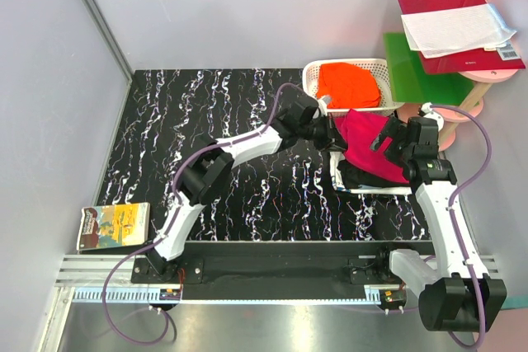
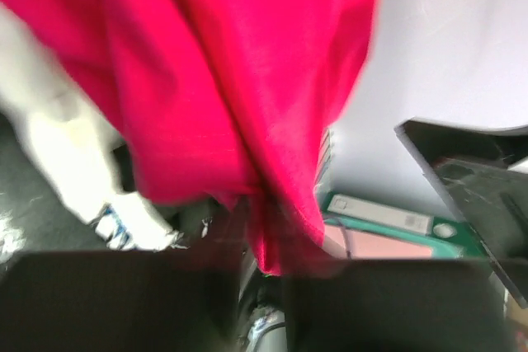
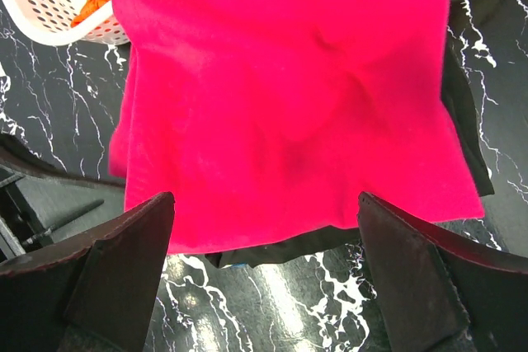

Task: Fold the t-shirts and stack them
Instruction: Smooth out wrinkles on the folded tshirt

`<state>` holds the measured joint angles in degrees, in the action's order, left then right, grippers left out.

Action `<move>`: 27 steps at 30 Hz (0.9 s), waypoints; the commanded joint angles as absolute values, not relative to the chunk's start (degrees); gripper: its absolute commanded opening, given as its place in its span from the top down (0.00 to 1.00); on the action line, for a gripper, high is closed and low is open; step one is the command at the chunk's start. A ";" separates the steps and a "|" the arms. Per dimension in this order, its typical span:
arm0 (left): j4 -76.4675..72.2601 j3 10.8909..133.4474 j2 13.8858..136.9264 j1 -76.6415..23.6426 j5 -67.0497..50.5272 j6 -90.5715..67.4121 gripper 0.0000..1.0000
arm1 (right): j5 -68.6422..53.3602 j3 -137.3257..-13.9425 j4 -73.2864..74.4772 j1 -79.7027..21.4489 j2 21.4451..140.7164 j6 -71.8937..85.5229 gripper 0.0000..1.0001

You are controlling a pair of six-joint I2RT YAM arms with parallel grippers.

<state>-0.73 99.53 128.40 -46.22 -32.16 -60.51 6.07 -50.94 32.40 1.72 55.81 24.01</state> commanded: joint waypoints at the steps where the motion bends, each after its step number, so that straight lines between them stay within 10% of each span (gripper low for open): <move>1: -2.55 105.90 130.25 -48.34 -35.24 -60.65 1.00 | 4.92 -50.63 30.76 1.76 55.63 23.82 0.00; 20: 4.74 96.08 121.81 -54.84 -33.49 -59.06 0.99 | 4.48 -48.96 29.36 1.76 58.62 24.43 0.01; 22: 6.41 92.73 122.08 -55.02 -31.91 -58.89 0.89 | 4.04 -48.87 29.01 1.85 58.89 24.61 0.00; 27: 16.58 91.23 122.00 -54.76 -21.39 -53.72 0.08 | 2.99 -48.96 28.74 1.76 58.45 24.70 0.00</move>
<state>8.64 91.83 124.07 -55.61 -30.02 -57.76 4.73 -48.66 31.11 1.72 59.07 24.16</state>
